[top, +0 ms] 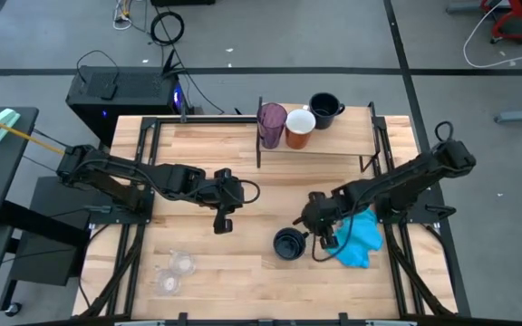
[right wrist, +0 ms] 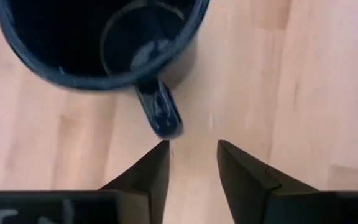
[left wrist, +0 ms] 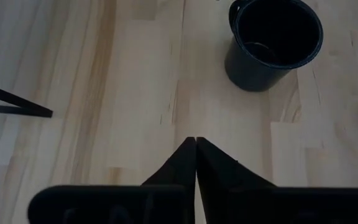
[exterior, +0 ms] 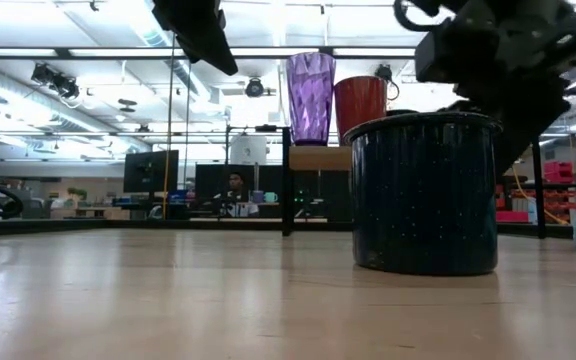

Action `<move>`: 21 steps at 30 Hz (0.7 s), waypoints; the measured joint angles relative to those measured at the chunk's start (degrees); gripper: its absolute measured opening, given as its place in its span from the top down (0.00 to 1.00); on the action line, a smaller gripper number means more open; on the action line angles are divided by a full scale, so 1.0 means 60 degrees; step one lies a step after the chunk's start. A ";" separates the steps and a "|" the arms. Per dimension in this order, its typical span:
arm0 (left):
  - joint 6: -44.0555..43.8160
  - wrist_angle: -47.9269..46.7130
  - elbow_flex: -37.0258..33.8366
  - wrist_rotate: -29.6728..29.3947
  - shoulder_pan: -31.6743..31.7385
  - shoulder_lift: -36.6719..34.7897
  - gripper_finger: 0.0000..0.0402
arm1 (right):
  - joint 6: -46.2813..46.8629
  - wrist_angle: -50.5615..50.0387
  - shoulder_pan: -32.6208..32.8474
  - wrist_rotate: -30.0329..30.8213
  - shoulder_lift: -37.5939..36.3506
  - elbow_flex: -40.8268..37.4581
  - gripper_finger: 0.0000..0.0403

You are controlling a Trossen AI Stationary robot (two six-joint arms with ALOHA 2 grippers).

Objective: Stack small to large cups/mugs on shelf
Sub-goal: Put the black mug on the shelf

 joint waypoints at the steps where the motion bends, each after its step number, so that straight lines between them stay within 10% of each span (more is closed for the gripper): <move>1: 0.0003 0.0000 0.0000 0.0000 0.0000 0.0000 0.94 | 0.0077 -0.0104 0.0134 0.0181 0.0002 -0.0004 0.63; 12: 0.0000 0.0088 0.0000 0.0000 0.0000 0.0004 0.97 | 0.0039 0.1076 0.0791 0.1007 0.0062 -0.0125 0.37; 21: 0.0000 0.0088 0.0000 0.0000 0.0015 0.0004 0.94 | 0.0071 0.2308 0.0797 0.1002 0.0062 -0.0953 0.43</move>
